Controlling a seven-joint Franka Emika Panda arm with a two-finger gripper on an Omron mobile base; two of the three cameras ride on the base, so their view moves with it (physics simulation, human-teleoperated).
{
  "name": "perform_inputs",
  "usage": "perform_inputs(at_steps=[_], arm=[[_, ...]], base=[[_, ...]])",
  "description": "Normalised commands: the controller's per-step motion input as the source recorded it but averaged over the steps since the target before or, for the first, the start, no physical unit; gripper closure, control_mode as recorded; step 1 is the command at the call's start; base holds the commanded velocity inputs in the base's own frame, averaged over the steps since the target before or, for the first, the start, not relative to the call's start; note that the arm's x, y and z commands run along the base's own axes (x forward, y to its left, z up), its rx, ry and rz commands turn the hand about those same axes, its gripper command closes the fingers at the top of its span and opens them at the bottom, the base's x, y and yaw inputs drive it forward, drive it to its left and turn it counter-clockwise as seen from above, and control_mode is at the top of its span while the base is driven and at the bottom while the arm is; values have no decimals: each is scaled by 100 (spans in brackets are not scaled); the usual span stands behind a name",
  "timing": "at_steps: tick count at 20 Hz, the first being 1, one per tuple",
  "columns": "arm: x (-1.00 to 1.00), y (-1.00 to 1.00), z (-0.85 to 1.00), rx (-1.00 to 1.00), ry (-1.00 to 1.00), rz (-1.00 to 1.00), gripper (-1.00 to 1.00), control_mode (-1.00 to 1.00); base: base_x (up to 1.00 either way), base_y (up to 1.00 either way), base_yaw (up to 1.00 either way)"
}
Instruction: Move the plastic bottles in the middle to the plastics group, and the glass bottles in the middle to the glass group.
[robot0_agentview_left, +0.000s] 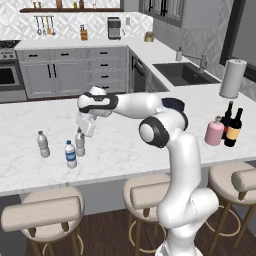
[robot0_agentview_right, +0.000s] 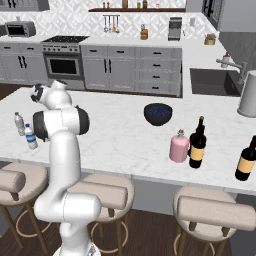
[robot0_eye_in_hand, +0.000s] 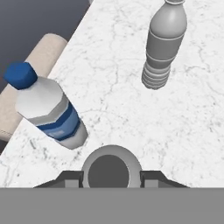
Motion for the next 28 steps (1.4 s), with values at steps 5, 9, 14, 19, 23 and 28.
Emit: perform_inputs(at_steps=[5, 9, 14, 19, 23, 28], arm=[[-9, 3, -31, 0, -1, 9, 100, -100], [-8, 0, -12, 0, -6, 7, 100, -100], [-5, 0, 0, 0, -15, 8, 100, -100], [0, 0, 0, 0, -10, 7, 100, -100], [0, 3, 0, 0, 0, 5, 100, -100], [0, 13, 0, 0, 0, 5, 100, -100]], base=[[0, 0, 0], [0, 0, 0], [0, 0, 0], [0, 0, 0], [0, 0, 0], [0, 0, 0]])
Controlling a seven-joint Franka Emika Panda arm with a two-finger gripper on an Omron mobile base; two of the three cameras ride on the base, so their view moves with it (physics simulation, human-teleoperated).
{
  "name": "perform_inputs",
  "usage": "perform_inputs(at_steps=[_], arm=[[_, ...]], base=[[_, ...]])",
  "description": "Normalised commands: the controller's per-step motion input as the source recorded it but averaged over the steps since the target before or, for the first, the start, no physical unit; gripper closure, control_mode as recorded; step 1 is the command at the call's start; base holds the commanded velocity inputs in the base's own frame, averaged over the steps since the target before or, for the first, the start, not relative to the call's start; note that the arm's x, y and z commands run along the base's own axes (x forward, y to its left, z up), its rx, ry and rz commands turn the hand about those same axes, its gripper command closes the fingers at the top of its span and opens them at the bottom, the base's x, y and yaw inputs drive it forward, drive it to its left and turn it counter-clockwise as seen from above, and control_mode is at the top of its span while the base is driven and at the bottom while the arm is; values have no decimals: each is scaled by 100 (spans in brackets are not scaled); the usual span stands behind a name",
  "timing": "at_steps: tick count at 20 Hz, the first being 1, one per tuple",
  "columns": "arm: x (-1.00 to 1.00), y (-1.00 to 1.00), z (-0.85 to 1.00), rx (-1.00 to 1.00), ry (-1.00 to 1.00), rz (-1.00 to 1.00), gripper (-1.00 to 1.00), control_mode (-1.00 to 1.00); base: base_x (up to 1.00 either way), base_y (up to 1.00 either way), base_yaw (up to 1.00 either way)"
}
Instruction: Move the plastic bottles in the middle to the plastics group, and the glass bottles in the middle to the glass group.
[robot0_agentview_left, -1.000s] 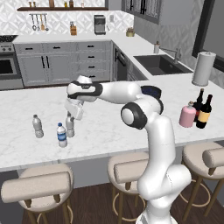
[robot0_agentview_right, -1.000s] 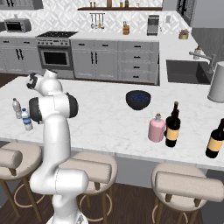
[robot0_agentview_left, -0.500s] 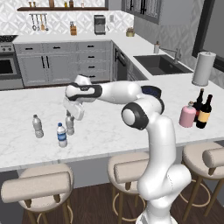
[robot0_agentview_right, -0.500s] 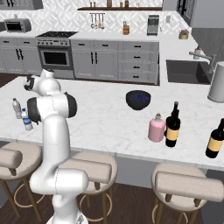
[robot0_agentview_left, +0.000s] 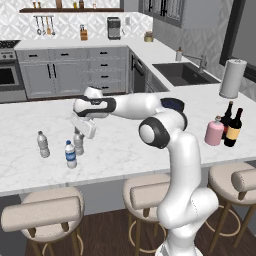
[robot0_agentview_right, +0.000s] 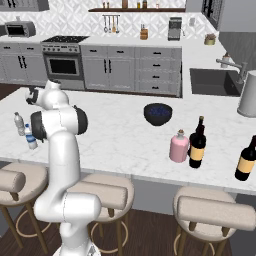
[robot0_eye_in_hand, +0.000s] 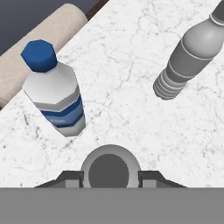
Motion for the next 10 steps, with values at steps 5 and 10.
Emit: perform_inputs(at_steps=[5, 10], arm=[[0, 3, 0, 0, 0, 2, 100, -100], [0, 0, 0, 0, 0, 0, -100, -100]], base=[[0, 0, 0], [0, 0, 0]])
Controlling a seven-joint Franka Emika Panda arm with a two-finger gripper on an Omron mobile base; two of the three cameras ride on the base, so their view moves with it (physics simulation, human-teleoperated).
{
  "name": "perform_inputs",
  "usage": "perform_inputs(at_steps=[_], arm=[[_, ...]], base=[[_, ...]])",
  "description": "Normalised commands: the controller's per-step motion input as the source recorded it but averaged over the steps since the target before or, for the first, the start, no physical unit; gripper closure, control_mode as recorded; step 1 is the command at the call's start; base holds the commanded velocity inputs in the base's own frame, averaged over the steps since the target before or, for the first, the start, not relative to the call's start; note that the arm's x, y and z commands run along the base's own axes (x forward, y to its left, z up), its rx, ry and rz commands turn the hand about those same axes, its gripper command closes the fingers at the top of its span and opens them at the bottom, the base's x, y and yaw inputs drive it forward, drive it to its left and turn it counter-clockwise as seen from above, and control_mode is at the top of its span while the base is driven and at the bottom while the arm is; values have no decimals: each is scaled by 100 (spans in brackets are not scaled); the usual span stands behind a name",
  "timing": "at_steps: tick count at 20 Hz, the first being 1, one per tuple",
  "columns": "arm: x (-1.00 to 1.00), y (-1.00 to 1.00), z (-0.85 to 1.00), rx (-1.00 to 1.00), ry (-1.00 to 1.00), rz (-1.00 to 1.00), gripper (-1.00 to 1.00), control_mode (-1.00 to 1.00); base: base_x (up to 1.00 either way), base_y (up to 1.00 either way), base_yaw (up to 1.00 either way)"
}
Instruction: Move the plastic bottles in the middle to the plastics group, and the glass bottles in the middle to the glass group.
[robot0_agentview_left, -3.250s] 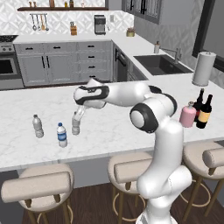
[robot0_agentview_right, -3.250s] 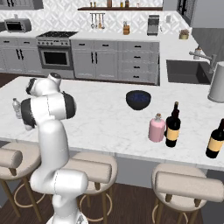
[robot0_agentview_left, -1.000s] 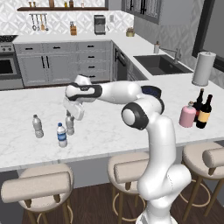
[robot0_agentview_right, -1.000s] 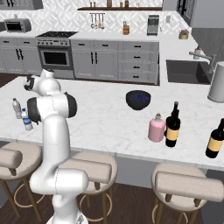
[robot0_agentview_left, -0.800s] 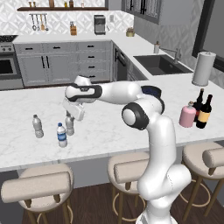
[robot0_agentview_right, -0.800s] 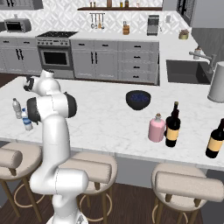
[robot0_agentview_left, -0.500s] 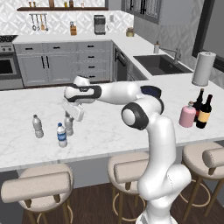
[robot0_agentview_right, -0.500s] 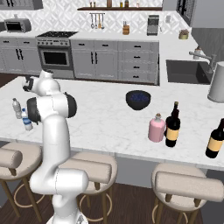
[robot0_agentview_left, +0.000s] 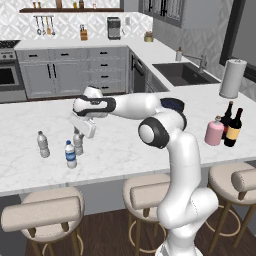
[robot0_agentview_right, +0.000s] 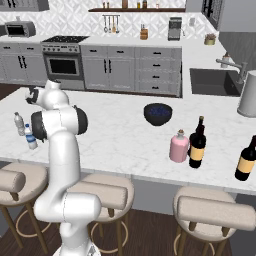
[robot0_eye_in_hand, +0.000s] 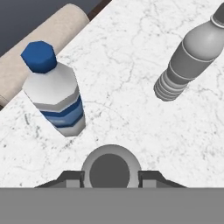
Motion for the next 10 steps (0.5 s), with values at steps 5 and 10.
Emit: perform_inputs(at_steps=[5, 10], arm=[[0, 0, 0, 0, 0, 0, -100, -100], [0, 0, 0, 0, 0, 0, -100, -100]], base=[[0, 0, 0], [0, 0, 0]])
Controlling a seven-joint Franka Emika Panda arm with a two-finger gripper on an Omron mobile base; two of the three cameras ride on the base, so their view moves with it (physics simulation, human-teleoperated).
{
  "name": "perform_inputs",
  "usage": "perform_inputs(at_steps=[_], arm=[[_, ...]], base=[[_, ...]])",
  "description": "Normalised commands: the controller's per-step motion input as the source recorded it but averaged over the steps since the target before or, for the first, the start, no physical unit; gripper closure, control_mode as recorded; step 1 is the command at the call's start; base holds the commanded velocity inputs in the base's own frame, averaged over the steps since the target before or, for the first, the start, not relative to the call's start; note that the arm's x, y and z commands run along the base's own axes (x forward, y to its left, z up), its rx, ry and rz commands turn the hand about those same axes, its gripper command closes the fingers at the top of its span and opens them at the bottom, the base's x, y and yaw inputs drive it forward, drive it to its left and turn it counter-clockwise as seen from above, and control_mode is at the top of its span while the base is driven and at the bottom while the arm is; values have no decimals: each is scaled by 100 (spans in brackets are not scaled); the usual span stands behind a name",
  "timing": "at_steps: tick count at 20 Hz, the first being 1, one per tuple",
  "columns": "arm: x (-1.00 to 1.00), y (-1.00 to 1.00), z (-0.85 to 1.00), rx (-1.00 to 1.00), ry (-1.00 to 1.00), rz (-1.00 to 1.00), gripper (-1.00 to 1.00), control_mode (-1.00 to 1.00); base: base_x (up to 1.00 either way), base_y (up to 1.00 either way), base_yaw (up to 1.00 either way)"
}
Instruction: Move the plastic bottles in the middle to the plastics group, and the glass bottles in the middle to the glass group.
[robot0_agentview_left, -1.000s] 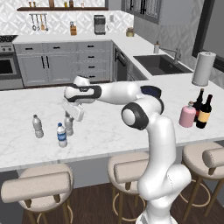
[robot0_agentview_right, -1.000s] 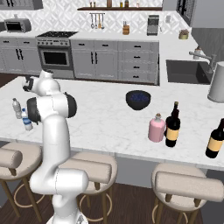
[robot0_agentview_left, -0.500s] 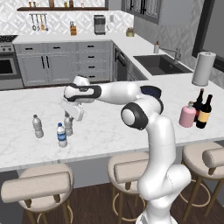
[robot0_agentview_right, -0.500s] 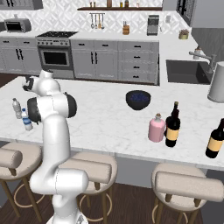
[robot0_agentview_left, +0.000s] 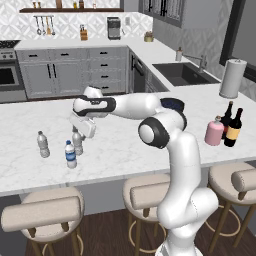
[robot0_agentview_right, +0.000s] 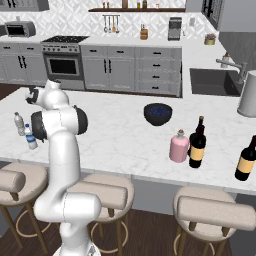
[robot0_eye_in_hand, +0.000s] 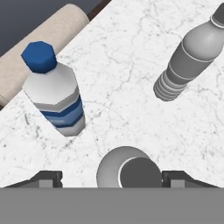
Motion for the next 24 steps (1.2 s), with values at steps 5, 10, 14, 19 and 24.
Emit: perform_inputs(at_steps=[5, 10, 14, 19, 24], arm=[[0, 0, 0, 0, 0, 0, -100, -100], [0, 0, 7, 0, 0, 0, -100, -100], [0, 0, 56, 0, 2, 0, -100, -100], [0, 0, 67, 0, 4, 0, -100, -100], [-2, -7, 49, 0, 5, -9, -100, -100]], base=[[0, 0, 0], [0, 0, 0], [0, 0, 0], [0, 0, 0], [0, 0, 0]])
